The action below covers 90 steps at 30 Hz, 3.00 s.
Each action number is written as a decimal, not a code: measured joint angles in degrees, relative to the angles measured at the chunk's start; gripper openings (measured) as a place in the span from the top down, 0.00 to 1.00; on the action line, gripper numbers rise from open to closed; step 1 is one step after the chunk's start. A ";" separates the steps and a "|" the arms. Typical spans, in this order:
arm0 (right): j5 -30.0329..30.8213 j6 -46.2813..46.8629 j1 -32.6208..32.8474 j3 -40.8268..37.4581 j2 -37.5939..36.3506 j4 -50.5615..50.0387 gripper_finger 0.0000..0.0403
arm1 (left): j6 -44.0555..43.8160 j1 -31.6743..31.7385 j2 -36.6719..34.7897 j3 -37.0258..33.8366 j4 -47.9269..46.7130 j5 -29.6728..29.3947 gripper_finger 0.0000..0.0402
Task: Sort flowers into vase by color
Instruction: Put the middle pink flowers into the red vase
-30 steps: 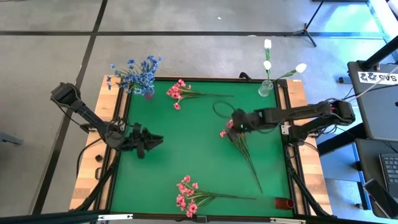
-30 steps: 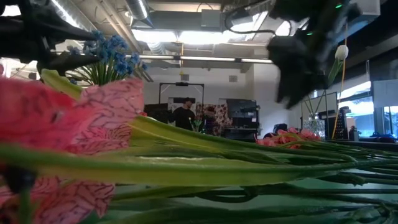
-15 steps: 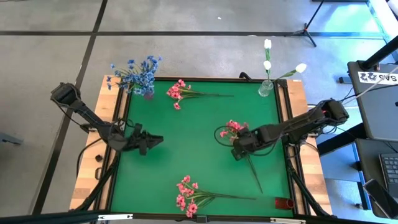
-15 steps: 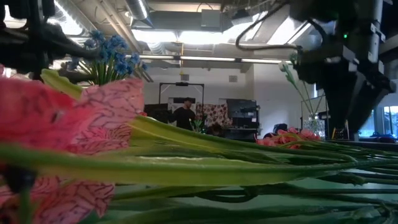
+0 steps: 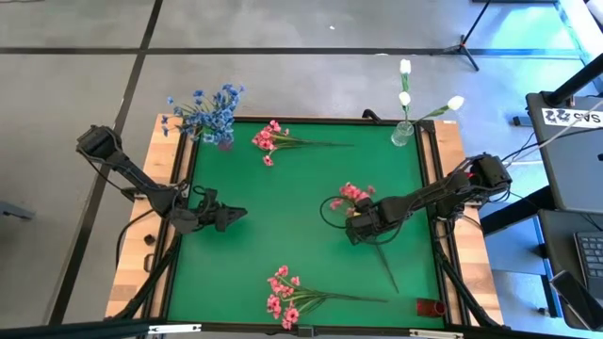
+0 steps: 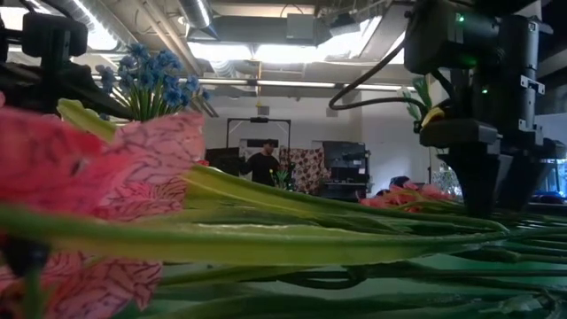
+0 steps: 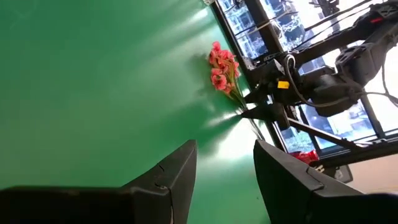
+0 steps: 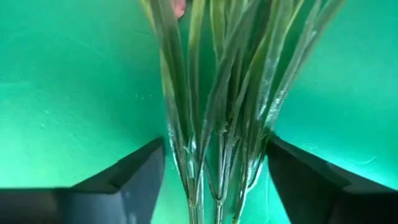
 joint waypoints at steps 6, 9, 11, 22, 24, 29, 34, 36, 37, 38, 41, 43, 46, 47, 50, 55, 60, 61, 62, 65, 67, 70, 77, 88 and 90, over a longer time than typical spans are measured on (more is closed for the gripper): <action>1.17 -1.69 0.00 -0.12 -0.17 -0.45 0.57 | 0.35 0.03 0.00 0.00 -0.16 -0.40 0.61; 0.11 -4.10 -0.03 -0.13 -0.17 0.33 0.67 | 0.28 0.07 0.00 0.00 -0.11 -0.78 0.61; -0.77 -7.16 -0.04 0.38 -0.12 0.48 0.74 | 0.23 0.07 0.00 0.00 0.03 -0.53 0.61; -1.25 -20.26 -0.04 9.46 0.31 0.30 0.97 | 0.35 0.07 0.00 0.00 0.03 -0.39 0.61; -1.15 -23.20 -0.04 12.56 0.32 0.25 0.95 | 0.35 0.07 0.00 0.00 0.03 -0.39 0.61; -0.05 -31.17 0.02 21.66 0.12 0.39 0.98 | 0.26 0.07 0.00 0.00 -0.30 -0.37 0.61; 1.93 -40.47 0.56 28.47 -2.51 4.95 0.97 | 0.68 0.00 0.00 0.00 1.38 0.04 0.61; 2.85 -44.70 1.21 29.40 -4.57 9.01 0.98 | 3.20 -0.28 0.00 -0.02 4.58 0.32 0.61; 2.87 -46.76 1.49 29.43 -5.84 11.23 0.98 | 6.25 -0.54 0.00 -0.02 7.15 0.75 0.61; 2.94 -48.38 2.17 29.36 -7.07 12.56 0.99 | 9.91 -0.84 0.00 -0.02 10.03 1.11 0.61; 2.70 -52.55 3.61 29.32 -10.25 15.88 0.98 | 22.73 -1.49 0.00 -0.02 20.95 1.78 0.61; 1.17 -54.98 4.60 29.28 -11.96 16.94 0.97 | 30.99 -1.37 -0.02 0.18 27.18 3.36 0.61; -2.25 -58.48 5.83 29.28 -13.87 18.12 0.98 | 37.76 -0.09 -0.02 2.09 31.44 6.58 0.61; -3.56 -59.40 6.20 29.28 -14.42 18.05 0.98 | 38.68 0.70 -0.02 3.22 31.50 7.77 0.61; -7.33 -62.15 7.18 29.28 -15.82 17.86 0.99 | 42.51 3.24 0.79 7.64 30.33 11.78 0.61; -10.94 -65.78 9.75 29.28 -18.97 15.71 0.98 | 48.66 6.54 5.19 15.97 29.65 14.47 0.61; -11.06 -66.28 14.18 29.28 -23.57 10.15 0.99 | 49.86 8.13 9.21 21.08 29.43 14.41 0.61; -10.18 -66.11 15.36 29.28 -24.49 8.90 0.99 | 49.85 8.13 9.75 21.66 29.45 14.37 0.61; -8.77 -66.04 16.67 29.28 -25.32 7.79 0.99 | 49.79 8.13 10.15 22.14 29.45 13.97 0.61; -4.86 -66.01 20.44 29.28 -27.70 4.61 0.98 | 46.22 8.13 11.06 23.72 29.54 12.59 0.61; -2.60 -66.03 22.67 29.28 -29.02 3.57 0.98 | 44.12 8.13 11.74 25.15 30.14 11.69 0.61; -0.32 -66.02 25.66 29.28 -30.08 1.93 0.98 | 42.40 8.00 13.81 27.83 30.21 11.70 0.61; 0.18 -65.48 31.01 27.83 -30.44 2.17 0.98 | 43.76 8.84 20.60 33.53 30.19 11.79 0.61; 6.99 -54.02 38.34 7.02 -42.07 29.18 0.99 | 42.69 11.59 28.90 37.85 30.51 10.59 0.61; 7.19 -54.12 40.07 4.58 -44.61 31.45 0.99 | 41.88 11.35 29.53 38.73 30.56 10.92 0.61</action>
